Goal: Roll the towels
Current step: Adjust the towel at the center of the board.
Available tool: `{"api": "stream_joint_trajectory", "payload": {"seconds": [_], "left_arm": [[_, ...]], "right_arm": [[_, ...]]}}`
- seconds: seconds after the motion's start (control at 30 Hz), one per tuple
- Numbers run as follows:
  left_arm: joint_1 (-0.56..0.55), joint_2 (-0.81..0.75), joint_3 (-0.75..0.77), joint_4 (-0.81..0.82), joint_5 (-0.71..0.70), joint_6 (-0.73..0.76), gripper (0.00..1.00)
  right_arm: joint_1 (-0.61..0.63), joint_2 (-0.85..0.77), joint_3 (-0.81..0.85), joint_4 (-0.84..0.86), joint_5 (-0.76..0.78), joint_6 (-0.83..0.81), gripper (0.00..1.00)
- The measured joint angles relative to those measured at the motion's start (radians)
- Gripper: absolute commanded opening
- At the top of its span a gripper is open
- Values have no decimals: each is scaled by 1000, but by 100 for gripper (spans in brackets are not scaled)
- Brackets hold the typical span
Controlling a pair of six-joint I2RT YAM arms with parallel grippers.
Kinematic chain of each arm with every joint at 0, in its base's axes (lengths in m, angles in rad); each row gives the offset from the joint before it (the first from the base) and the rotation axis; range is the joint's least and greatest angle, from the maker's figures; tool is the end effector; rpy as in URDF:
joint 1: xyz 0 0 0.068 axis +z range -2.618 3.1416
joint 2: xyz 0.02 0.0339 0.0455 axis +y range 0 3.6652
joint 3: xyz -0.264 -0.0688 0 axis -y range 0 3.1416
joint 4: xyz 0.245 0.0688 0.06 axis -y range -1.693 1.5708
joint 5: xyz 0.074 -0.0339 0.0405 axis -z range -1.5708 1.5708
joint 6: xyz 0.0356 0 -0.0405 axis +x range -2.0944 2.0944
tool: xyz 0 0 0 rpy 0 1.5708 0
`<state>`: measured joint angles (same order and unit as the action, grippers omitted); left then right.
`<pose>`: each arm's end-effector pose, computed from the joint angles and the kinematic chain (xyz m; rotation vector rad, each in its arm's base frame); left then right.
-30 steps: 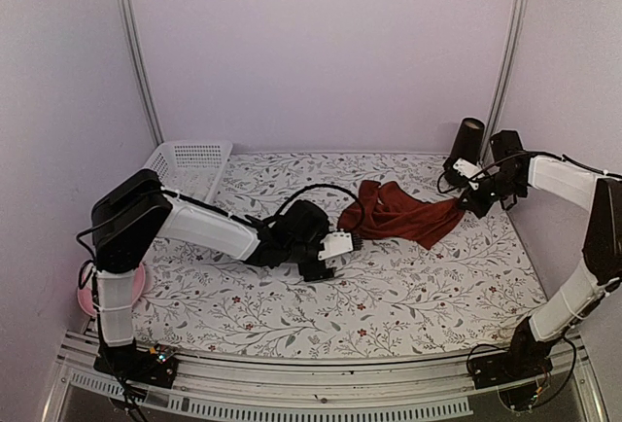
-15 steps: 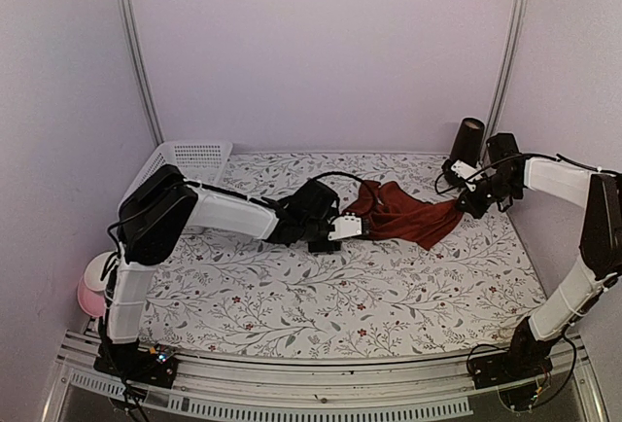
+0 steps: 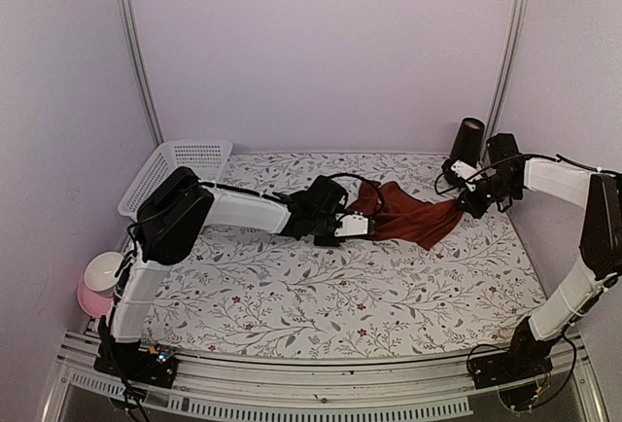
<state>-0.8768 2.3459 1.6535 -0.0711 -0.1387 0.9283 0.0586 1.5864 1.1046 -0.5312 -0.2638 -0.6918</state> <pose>0.3303 -0.3893 0.1163 1.7873 1.4990 0.1875 0.3253 0.0284 0.2252 -1.0171 2.3200 0.0935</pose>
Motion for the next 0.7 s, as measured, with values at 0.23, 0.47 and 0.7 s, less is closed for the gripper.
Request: {"api": "stream_joint_trajectory", "payload": {"seconds": [0.23, 0.47, 0.7], "left_arm": [[-3, 25, 12, -2, -5, 51, 0], [-4, 28, 17, -3, 0, 40, 0], [2, -57, -84, -1, 82, -76, 0]], "right_arm": [[0, 0, -2, 2, -1, 0, 7], [0, 0, -5, 3, -7, 0, 7], [0, -2, -6, -1, -96, -18, 10]]}}
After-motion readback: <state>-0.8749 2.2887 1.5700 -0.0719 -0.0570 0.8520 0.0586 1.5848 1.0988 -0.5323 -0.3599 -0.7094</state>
